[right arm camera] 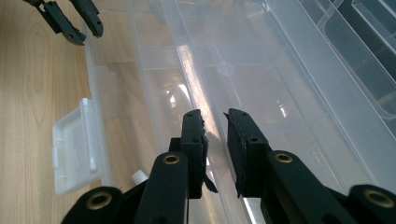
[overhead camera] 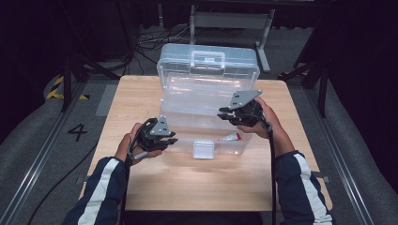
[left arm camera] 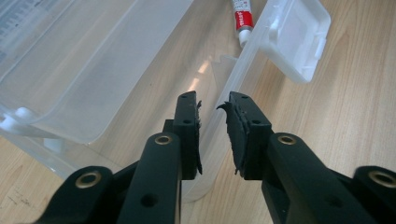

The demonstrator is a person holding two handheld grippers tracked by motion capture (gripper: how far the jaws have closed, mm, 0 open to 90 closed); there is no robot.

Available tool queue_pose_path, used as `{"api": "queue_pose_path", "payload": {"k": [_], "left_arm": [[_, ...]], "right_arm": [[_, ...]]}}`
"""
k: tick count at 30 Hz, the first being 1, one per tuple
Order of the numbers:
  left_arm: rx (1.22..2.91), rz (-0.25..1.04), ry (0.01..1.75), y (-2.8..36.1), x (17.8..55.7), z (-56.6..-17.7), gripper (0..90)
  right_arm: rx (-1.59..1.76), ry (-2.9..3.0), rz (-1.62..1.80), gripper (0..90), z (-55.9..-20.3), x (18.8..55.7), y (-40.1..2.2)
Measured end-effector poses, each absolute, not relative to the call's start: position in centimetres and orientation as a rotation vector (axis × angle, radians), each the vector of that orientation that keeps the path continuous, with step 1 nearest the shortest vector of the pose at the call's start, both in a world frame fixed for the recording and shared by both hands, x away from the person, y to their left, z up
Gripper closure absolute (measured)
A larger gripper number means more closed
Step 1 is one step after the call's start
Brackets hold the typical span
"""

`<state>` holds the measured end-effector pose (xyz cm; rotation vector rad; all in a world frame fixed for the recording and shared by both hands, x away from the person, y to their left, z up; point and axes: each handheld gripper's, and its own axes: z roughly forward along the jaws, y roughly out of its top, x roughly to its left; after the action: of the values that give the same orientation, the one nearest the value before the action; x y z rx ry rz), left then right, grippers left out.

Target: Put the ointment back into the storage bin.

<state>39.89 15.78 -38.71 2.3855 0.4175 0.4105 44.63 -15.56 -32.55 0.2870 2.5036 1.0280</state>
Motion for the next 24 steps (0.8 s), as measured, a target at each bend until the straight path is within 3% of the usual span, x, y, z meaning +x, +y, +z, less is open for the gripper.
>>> {"api": "queue_pose_path", "payload": {"k": [2,4,24], "left_arm": [[2.366,0.395,0.410,16.0,39.9,-38.5,75.9],[2.351,0.398,0.426,16.1,39.9,-38.3,71.5],[2.142,0.515,0.596,21.5,40.3,-35.0,80.7]], "right_arm": [[0.283,2.507,1.025,77.0,-32.6,44.6,-15.5],[0.279,2.510,1.021,77.0,-32.6,44.6,-15.5],[0.278,2.508,1.020,76.6,-32.7,44.4,-15.5]]}}
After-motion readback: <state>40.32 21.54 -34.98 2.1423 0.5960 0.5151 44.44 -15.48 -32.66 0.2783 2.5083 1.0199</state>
